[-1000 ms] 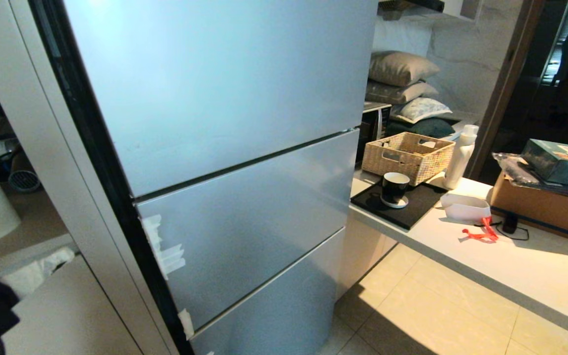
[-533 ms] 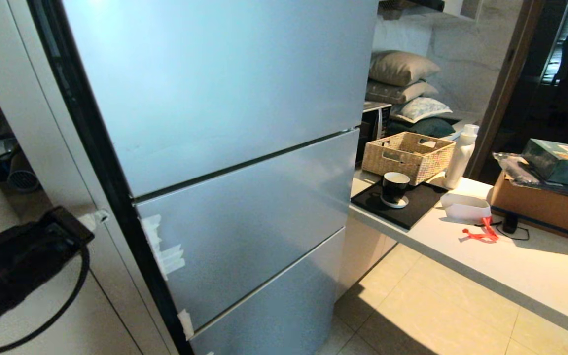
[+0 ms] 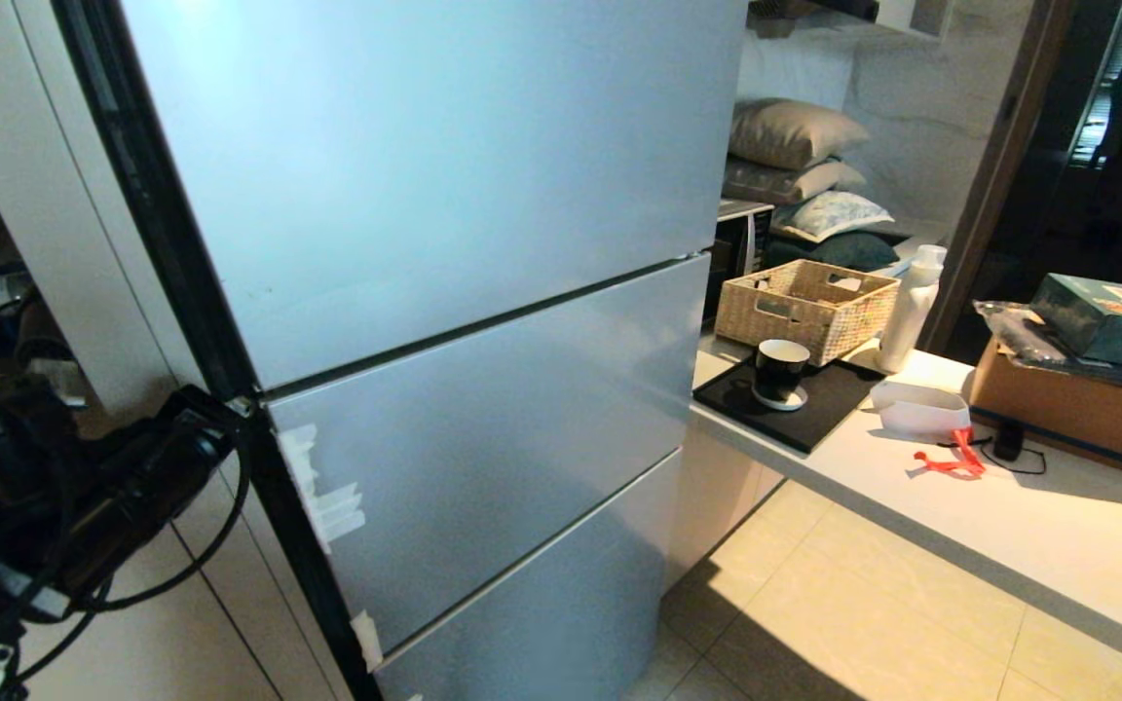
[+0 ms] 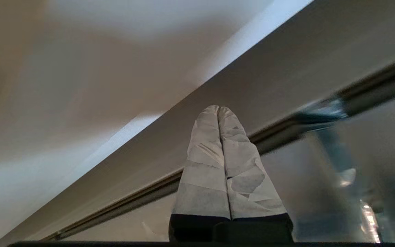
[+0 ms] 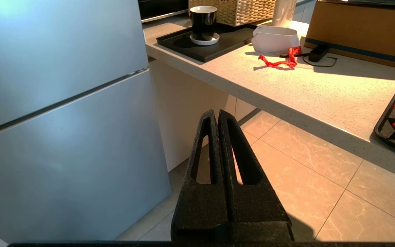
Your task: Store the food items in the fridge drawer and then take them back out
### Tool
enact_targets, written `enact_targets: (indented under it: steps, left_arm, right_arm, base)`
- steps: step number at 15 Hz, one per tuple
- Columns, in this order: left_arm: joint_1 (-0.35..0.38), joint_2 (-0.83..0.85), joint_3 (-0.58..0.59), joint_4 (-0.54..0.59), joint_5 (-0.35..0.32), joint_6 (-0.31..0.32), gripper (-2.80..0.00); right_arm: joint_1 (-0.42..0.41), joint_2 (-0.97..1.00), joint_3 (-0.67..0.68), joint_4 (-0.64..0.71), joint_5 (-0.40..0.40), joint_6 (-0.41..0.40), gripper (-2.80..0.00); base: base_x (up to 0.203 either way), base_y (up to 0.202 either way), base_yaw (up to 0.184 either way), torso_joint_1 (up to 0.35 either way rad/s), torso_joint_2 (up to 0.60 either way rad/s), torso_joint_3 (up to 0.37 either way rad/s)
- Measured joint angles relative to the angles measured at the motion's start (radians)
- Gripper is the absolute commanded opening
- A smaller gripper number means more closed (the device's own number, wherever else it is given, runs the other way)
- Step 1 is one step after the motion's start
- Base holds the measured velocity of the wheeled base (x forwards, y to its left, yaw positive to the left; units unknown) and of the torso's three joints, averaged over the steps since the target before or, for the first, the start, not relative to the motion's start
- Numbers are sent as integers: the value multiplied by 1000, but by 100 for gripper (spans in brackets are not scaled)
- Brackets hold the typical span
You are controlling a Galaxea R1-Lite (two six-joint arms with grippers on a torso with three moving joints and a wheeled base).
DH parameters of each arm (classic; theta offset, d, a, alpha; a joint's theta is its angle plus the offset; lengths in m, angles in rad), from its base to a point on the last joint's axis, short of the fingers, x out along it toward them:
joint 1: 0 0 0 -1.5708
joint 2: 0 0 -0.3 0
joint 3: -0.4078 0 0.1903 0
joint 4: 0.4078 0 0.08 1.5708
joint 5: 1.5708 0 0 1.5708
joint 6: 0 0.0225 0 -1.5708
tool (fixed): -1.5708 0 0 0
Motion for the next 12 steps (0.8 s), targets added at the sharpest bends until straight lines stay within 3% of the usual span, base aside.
enact_targets:
  steps: [5, 12]
  left_arm:
    - [-22, 16, 21, 0, -7, -4, -280]
    - [-54, 9, 90, 1, -97, -43, -280]
  right_arm:
    - [-1, 0, 0, 0, 0, 0, -280]
    - [-1, 0, 0, 0, 0, 0, -280]
  base:
    - [0, 0, 0, 0, 0, 0]
    - [0, 0, 0, 0, 0, 0]
